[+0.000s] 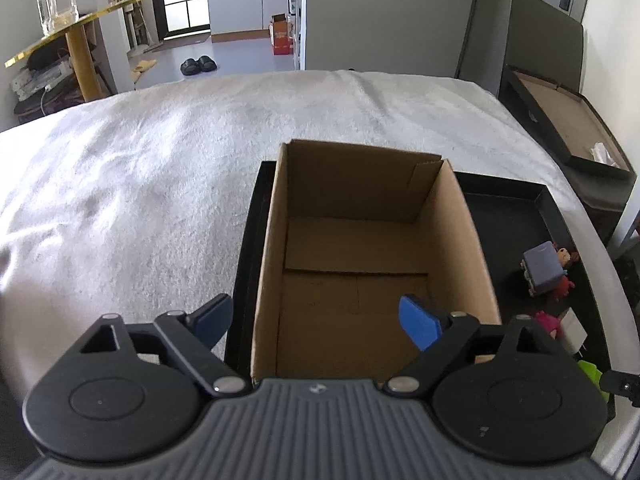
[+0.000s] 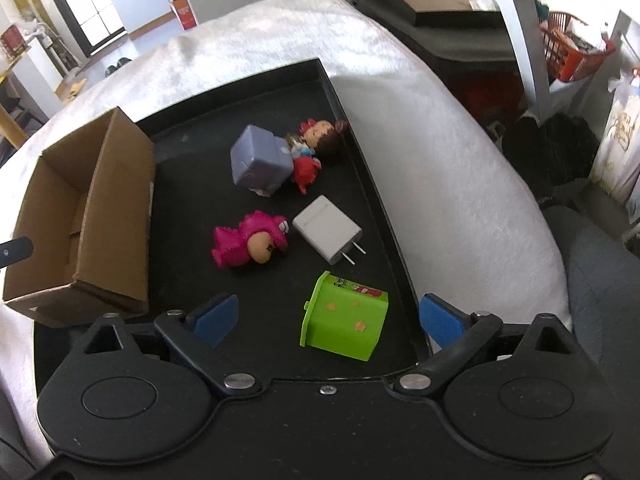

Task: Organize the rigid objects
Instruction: 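Move the right gripper to the green cube and close on it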

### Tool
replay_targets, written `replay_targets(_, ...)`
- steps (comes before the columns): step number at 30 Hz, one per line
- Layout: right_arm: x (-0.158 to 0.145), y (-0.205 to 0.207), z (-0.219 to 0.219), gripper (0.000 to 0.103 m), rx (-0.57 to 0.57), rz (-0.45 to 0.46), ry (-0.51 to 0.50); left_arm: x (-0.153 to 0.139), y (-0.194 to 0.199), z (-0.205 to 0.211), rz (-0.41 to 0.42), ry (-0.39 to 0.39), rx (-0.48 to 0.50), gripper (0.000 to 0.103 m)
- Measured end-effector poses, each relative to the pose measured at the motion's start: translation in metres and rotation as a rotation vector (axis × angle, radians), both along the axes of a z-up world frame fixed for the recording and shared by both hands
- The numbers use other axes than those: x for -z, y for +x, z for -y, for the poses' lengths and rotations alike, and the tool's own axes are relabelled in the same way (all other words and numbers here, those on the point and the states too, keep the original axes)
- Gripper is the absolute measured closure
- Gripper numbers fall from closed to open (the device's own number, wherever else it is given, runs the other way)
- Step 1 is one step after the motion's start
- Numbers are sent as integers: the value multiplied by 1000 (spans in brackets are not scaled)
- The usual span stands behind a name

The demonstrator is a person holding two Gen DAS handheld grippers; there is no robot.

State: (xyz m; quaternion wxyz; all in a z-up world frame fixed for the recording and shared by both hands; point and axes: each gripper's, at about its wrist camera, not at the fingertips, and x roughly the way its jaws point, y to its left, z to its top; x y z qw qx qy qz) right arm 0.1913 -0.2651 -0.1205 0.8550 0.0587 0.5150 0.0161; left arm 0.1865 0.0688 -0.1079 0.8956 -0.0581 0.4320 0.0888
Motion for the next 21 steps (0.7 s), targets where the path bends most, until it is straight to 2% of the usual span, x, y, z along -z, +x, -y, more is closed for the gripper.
replay_targets(6,11,4,-4,12,13,-28,-27,11,1,-3,13,11,-15,22)
replay_targets(10,16,6,-7,14,17,-37,-49,16,-2,-8,17,-13,-42,38)
replay_targets(13,20,7,-8,16,23,-43,-65,23,-2,-12,-2,-33,-51,54)
replay_targets(16,24,10,-11,26,19,-56,-68,25,-6,-15,1,-27,-69,68)
replay_targets(18,27,12,-13,40,17,-60,-82,25,-6,-19,3,-28,-84,77)
replay_targets(19,28,12,-13,52,18,-58,-86,26,-6,-21,3,-34,-92,82)
replay_targets(21,27,12,-13,52,14,-46,-72,26,-6,-26,3,-41,-105,89)
